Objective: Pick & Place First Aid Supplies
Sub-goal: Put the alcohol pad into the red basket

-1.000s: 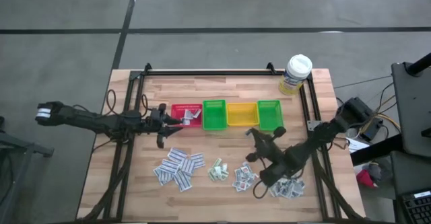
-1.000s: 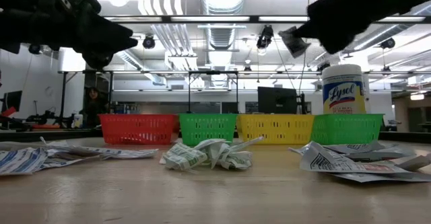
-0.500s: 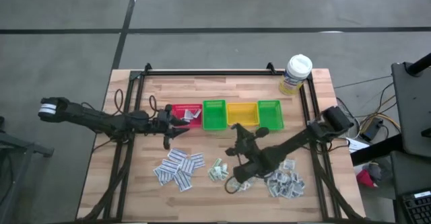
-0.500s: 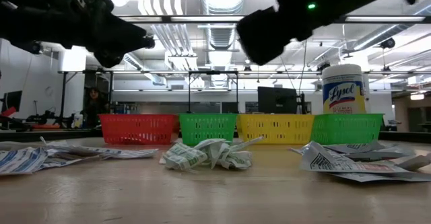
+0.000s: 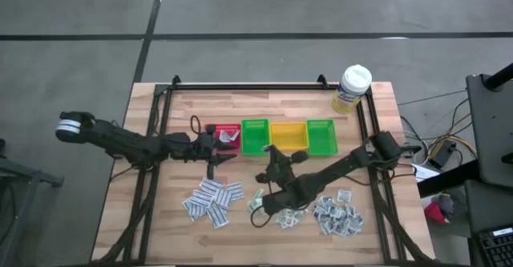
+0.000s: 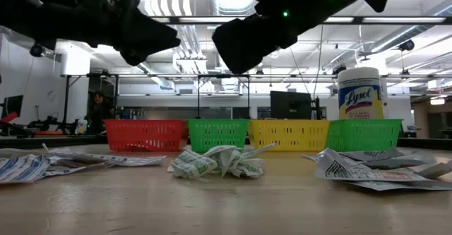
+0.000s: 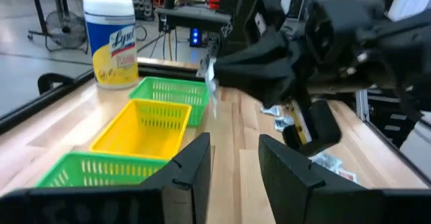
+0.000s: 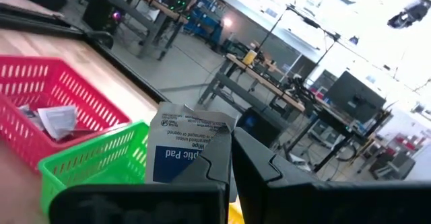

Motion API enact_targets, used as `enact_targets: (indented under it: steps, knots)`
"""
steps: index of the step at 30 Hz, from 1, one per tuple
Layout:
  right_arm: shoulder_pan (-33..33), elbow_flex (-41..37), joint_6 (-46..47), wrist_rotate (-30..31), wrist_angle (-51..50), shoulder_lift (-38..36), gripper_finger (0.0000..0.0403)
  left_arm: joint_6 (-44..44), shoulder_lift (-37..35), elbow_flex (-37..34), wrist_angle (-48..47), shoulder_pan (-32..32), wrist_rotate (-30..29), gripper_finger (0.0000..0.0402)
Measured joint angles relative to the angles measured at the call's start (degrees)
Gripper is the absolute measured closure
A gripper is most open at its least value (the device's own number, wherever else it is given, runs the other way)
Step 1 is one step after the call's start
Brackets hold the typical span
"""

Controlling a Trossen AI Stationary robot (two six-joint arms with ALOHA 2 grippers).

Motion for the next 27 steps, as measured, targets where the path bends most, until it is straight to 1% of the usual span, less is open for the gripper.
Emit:
enact_targets:
  steps: [9,11,16,19,27]
  knots:
    - [-0.3,1.3,-1.3,0.0,0.0,0.4,0.0394,0.0,8.4,5.8,0.1,-0.4,0.1,0.0282]
    - [-0.3,1.7,-2.9,0.0,0.1,0.4,0.0394,0.5,9.9,6.9,-0.1,-0.5,0.5,0.0282]
    - [-0.2,1.7,-3.2,0.0,0.1,0.4,0.0394,1.1,13.9,10.8,0.0,-0.6,1.7,0.0282]
    - [-0.3,1.6,-3.2,0.0,0.2,0.4,0.0394,1.3,15.8,12.4,-0.2,-0.6,3.0,0.0282]
    - [-0.2,1.5,-3.7,0.0,0.3,0.4,0.0394,1.3,19.3,15.4,0.0,-0.6,3.2,0.0282]
